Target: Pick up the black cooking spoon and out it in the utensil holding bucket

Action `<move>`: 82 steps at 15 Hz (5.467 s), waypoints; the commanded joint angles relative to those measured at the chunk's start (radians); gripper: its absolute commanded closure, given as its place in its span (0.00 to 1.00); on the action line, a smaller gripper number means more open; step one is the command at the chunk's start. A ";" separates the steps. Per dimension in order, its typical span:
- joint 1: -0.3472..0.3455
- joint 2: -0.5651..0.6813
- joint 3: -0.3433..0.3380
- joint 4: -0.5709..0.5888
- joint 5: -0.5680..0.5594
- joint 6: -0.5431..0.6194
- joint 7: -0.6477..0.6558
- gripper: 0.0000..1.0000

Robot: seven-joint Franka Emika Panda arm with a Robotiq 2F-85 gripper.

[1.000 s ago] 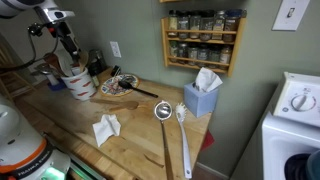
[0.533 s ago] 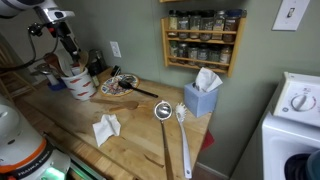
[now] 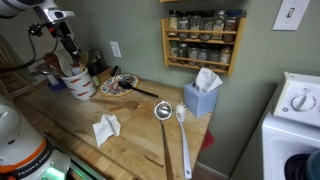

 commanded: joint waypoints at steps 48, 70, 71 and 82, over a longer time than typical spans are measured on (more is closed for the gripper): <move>-0.064 0.499 -0.406 0.138 0.279 0.405 -0.021 0.00; -0.078 0.840 -0.497 0.117 0.670 0.720 -0.040 0.48; -0.079 0.847 -0.497 0.120 0.682 0.721 -0.038 0.55; -0.060 0.668 -0.539 0.073 0.564 0.525 0.140 0.94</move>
